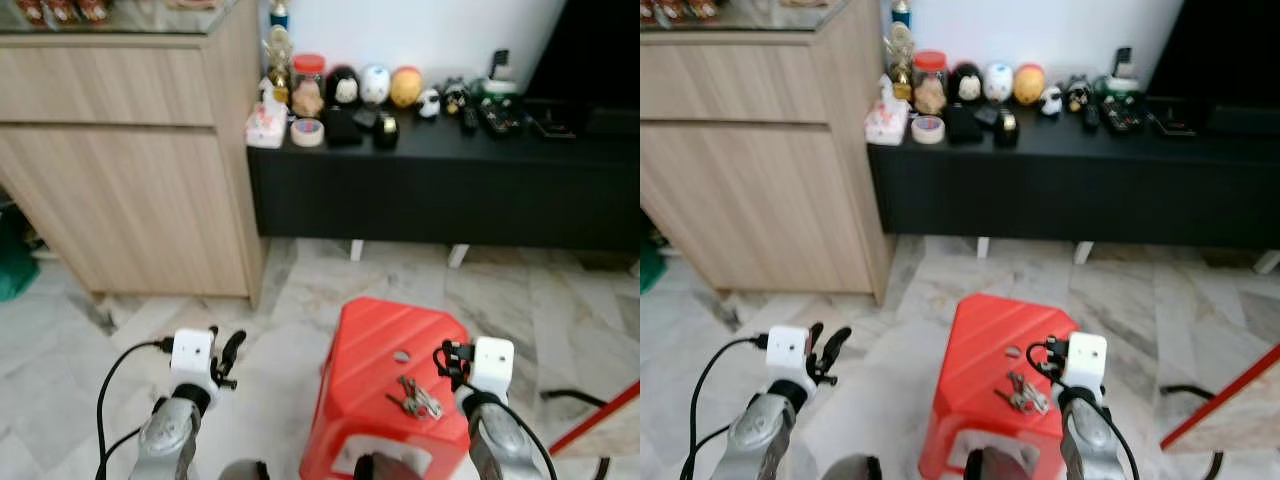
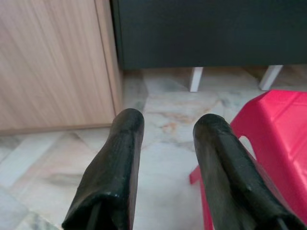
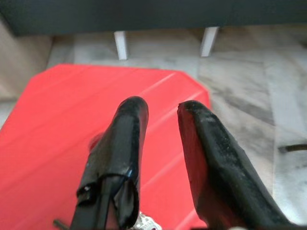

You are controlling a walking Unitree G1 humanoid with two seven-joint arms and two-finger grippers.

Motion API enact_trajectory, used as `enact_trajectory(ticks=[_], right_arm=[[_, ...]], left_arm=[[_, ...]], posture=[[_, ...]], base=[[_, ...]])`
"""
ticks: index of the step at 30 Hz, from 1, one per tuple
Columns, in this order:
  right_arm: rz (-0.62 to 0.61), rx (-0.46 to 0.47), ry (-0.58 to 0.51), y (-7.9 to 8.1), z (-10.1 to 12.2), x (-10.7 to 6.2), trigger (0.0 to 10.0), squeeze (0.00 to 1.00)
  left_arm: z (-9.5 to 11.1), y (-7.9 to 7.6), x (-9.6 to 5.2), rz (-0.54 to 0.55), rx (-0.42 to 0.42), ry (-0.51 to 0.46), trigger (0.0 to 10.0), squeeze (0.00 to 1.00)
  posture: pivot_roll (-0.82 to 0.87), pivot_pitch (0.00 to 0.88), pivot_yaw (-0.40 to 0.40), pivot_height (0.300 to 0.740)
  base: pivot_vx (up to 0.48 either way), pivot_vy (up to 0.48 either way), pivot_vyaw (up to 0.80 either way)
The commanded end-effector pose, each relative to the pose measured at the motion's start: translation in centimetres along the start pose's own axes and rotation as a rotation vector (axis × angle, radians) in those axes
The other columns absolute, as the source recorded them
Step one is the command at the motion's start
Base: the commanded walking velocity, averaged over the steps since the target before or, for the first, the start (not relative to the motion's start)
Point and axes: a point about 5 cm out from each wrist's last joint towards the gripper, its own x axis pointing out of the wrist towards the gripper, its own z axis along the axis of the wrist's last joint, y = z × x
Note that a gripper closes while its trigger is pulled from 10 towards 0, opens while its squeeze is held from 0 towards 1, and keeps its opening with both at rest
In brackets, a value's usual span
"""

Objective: Hang keys on a hook

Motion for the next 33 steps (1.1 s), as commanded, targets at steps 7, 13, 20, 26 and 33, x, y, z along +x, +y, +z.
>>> enact_trajectory(ticks=[7, 13, 20, 26, 33], right_arm=[[0.104, -0.077, 0.131, 0.6, -0.8, 0.6, 10.0, 0.0], [0.24, -0.154, 0.237, 1.4, -1.5, 0.7, 10.0, 0.0], [0.247, -0.233, 0.375, 0.6, -2.6, 0.6, 10.0, 0.0], [0.232, -0.189, 0.375, 0.2, -2.0, 1.0, 10.0, 1.0], [0.232, -0.212, 0.426, -0.5, -2.7, 0.6, 10.0, 1.0]], left_arm=[[-0.1, 0.0, 0.0, 0.002, -0.005, 0.004, 10.0, 0.0], [-0.1, -0.1, 0.0, 0.003, -0.006, 0.005, 10.0, 0.0], [-0.1, 0.0, 0.0, 0.0, -0.009, 0.009, 10.0, 0.0], [-0.2, -0.1, -0.1, -0.013, -0.004, 0.014, 10.0, 0.0], [-0.2, -0.1, -0.1, -0.021, -0.004, 0.017, 10.0, 0.0]], posture=[[0.06, 0.034, -0.041, 0.628], [0.06, 0.033, -0.042, 0.628], [0.06, 0.036, -0.041, 0.628], [0.06, 0.044, -0.035, 0.628], [0.06, 0.046, -0.032, 0.628]], base=[[0.0, 0.0, 0.0], [0.0, 0.0, 0.0], [0.0, 0.0, 0.0], [0.0, 0.0, 0.0], [0.0, 0.0, 0.0]])
